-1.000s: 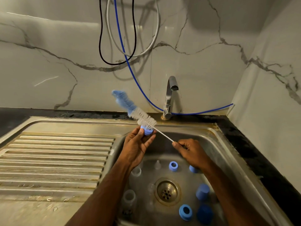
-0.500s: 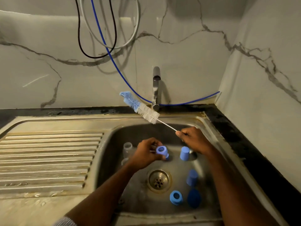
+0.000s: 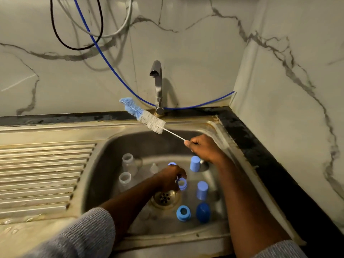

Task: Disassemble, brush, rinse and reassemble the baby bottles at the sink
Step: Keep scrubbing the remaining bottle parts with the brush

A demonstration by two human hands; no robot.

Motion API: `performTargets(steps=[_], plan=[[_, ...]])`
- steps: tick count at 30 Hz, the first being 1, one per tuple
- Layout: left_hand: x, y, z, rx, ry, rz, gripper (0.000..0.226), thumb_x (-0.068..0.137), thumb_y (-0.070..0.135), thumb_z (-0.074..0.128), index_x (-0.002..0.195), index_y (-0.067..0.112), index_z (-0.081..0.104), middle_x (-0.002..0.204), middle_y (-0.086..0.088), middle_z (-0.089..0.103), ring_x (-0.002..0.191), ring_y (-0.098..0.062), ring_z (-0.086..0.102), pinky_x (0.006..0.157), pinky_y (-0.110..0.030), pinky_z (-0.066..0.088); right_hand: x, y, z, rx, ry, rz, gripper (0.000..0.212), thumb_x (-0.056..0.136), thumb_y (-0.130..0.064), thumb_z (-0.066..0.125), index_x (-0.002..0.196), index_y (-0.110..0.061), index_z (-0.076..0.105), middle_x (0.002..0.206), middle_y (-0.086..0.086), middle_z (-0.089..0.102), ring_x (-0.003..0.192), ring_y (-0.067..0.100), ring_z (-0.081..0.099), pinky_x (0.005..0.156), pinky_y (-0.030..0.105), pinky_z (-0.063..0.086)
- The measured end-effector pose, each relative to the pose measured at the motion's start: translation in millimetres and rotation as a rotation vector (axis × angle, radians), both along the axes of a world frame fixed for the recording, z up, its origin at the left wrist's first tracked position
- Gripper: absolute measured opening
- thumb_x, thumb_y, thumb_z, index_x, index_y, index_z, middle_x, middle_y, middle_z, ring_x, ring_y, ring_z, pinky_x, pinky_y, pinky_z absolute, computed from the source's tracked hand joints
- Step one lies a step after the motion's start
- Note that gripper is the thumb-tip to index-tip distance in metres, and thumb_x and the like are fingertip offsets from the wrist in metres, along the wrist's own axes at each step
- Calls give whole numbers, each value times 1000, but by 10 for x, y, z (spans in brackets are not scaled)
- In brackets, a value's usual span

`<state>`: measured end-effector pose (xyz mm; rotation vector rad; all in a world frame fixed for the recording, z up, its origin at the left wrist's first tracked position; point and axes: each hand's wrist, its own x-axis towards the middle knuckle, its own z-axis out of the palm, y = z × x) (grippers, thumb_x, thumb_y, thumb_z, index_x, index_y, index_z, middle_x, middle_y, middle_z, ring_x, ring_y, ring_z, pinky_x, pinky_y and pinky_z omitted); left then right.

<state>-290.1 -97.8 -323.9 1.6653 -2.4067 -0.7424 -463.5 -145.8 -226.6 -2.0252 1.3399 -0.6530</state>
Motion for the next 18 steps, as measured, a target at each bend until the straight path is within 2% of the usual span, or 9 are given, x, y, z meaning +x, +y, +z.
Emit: performTargets(steps=[3, 5, 7, 10, 14, 18], plan=[[-72, -10, -85, 62, -58, -43, 46, 76, 11, 80, 120, 14, 66, 115, -6, 64, 90, -16, 58, 77, -31, 49, 12, -15, -24, 3, 3, 4, 46, 98, -33, 61, 60, -8, 55, 57, 5, 48, 56, 15, 42, 57, 30, 34], [-111, -2, -154, 88, -118, -77, 50, 77, 8, 77, 125, 15, 63, 120, -8, 63, 99, -24, 62, 79, -34, 50, 15, -18, -34, 10, 9, 1, 50, 98, -35, 60, 62, -1, 55, 57, 6, 47, 56, 15, 42, 58, 30, 35], [-128, 6, -216, 111, -147, -84, 60, 77, 9, 80, 133, 16, 59, 127, -6, 59, 107, -25, 61, 81, -31, 48, 13, -15, -33, 17, 13, -1, 50, 98, -36, 60, 65, 0, 57, 58, 6, 47, 56, 15, 43, 58, 30, 36], [-115, 8, -210, 123, -69, -30, 73, 76, 17, 84, 141, 19, 52, 133, -2, 54, 111, -20, 59, 88, -30, 50, 14, -7, -16, 15, 19, 0, 48, 98, -37, 60, 66, -2, 58, 59, 6, 48, 56, 14, 43, 57, 29, 36], [-190, -4, -10, 83, 89, 19, 71, 77, 29, 85, 139, 15, 53, 126, 1, 55, 106, -14, 55, 86, -26, 50, 22, -12, -23, 23, 17, 5, 51, 99, -37, 59, 71, 6, 59, 61, 9, 48, 56, 16, 43, 56, 29, 35], [-397, -24, 116, 77, 145, -24, 69, 78, 28, 85, 139, 17, 55, 120, -1, 59, 107, -20, 58, 89, -30, 49, 32, -27, -42, 23, 33, 1, 52, 98, -39, 59, 72, 6, 59, 60, 8, 48, 55, 16, 43, 56, 28, 35]])
